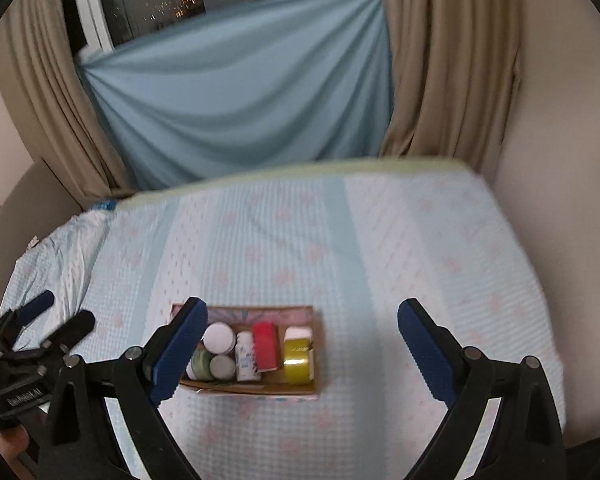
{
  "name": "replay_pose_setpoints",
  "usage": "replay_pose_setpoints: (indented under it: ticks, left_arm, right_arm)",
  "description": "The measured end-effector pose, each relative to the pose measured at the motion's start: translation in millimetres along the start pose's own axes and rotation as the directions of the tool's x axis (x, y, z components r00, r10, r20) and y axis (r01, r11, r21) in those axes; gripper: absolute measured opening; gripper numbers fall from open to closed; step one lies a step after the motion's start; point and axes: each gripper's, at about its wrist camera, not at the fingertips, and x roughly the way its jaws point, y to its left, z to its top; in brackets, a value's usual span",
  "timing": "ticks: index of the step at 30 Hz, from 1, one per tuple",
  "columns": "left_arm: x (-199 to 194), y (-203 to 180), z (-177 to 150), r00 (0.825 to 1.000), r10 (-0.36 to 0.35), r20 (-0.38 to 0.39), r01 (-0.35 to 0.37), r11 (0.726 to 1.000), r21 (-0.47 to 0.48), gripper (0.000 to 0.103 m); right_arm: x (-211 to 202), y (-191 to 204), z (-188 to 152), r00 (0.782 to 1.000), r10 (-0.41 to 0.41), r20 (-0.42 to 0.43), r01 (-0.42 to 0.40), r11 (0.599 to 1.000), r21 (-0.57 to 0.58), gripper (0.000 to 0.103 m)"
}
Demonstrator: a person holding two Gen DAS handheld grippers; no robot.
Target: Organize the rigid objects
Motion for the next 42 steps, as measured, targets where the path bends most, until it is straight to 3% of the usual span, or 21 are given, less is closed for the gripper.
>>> replay_pose_setpoints:
  ticks: [3, 8, 20, 42]
  left_arm:
    - [-41.0, -20.4, 5.1, 0.995, 0.020, 0.098, -0.020, 1.000, -0.003, 0.103]
    - [-80.0, -50.5, -0.1, 0.984, 0.036, 0.177, -0.033, 0.999, -0.018, 0.103]
    - [-111.6, -89.8, -21.3, 0.972, 0.054, 0.228, -0.056, 0.998, 0.001, 0.103]
    - [-123.9, -99.5, -26.8, 0.968, 0.058, 0.244, -0.064, 0.998, 0.015, 0.103]
  right_arm:
    - [-38.8, -10.3, -2.2, 0.998, -0.010, 0.068, 0.012, 0.999, -0.029, 0.095]
    - [-85.7, -25.7, -10.6, 0.985, -0.020, 0.169, 0.032, 0.997, -0.071, 0.095]
    - [-117.2, -54.7, -30.0, 0.970, -0.029, 0.241, 0.044, 0.998, -0.054, 0.095]
    - [-131.5, -56.8, -32.2, 0.960, -0.042, 0.276, 0.058, 0.997, -0.052, 0.095]
